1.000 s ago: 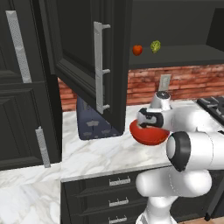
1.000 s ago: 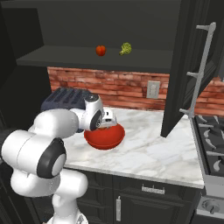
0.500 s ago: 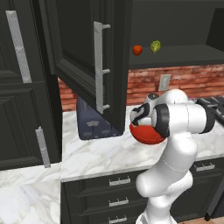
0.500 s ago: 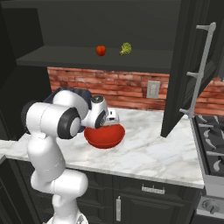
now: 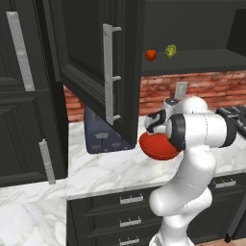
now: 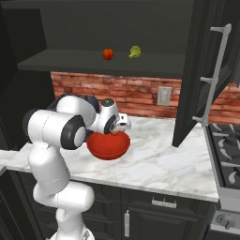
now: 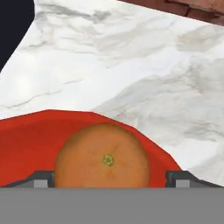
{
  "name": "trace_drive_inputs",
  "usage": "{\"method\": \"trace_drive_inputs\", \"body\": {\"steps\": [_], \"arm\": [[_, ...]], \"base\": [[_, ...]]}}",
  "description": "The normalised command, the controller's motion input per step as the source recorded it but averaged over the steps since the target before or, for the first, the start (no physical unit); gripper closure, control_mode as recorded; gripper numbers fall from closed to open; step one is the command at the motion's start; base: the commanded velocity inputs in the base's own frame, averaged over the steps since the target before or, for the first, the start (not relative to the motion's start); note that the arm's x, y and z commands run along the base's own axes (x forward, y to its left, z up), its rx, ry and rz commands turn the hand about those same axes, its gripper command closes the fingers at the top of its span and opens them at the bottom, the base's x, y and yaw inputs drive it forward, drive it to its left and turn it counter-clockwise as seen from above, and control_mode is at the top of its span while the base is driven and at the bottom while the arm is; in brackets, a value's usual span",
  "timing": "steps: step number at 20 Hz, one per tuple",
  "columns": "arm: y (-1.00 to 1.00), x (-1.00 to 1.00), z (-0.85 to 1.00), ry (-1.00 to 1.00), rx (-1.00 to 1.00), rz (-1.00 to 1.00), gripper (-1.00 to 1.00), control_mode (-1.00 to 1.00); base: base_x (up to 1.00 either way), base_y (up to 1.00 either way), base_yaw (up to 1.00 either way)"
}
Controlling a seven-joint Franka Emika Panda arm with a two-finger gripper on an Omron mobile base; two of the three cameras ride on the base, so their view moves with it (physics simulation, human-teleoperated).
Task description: Open the cabinet. Pick the apple and tangerine from the cabinet and place them into the bowl. Then close the cabinet.
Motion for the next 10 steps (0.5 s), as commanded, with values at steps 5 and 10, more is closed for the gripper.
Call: {"method": "trace_drive_inputs", "body": {"steps": [5, 10], "arm": [[0.00, -0.59, 0.79, 0.00, 0.00, -0.12, -1.00, -1.00], [0.00, -0.70, 0.93, 0.00, 0.00, -0.15, -1.00, -1.00]], "base": [[0.00, 0.00, 0.00], [0.00, 0.00, 0.00]]}}
